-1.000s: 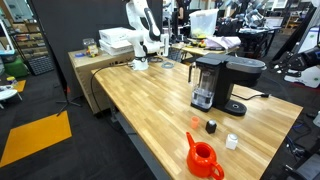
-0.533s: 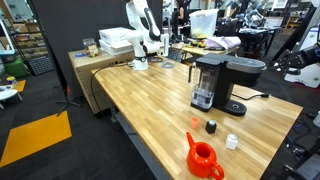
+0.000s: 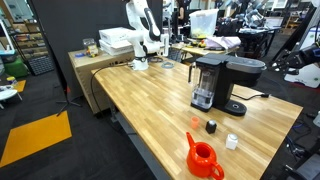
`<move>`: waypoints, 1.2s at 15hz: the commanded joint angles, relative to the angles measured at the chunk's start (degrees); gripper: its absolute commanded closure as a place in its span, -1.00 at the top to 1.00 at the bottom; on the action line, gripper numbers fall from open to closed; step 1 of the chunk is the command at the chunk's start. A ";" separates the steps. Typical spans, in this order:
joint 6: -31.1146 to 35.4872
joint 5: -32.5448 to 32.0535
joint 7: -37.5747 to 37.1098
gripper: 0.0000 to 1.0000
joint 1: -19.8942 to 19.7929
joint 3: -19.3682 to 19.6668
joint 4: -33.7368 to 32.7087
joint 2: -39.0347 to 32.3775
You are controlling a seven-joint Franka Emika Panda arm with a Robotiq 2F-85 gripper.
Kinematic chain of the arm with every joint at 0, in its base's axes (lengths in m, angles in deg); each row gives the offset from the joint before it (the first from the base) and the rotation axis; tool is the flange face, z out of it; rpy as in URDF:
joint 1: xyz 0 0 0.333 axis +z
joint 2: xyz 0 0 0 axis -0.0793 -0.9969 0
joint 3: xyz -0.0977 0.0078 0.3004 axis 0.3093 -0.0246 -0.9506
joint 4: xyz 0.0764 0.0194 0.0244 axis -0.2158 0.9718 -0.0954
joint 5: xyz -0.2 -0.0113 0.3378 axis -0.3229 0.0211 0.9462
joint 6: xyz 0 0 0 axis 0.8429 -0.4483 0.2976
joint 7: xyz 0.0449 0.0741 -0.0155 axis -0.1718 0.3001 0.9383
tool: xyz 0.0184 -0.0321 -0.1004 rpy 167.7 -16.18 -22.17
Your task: Open the lid of the machine
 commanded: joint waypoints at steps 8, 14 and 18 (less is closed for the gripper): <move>0.45 2.08 0.85 -1.00 0.51 -1.29 -0.52 -0.39; 0.28 2.11 0.59 -1.00 0.63 -1.44 -1.62 -0.22; 0.14 1.67 -0.12 -1.00 0.91 -2.05 -2.41 1.92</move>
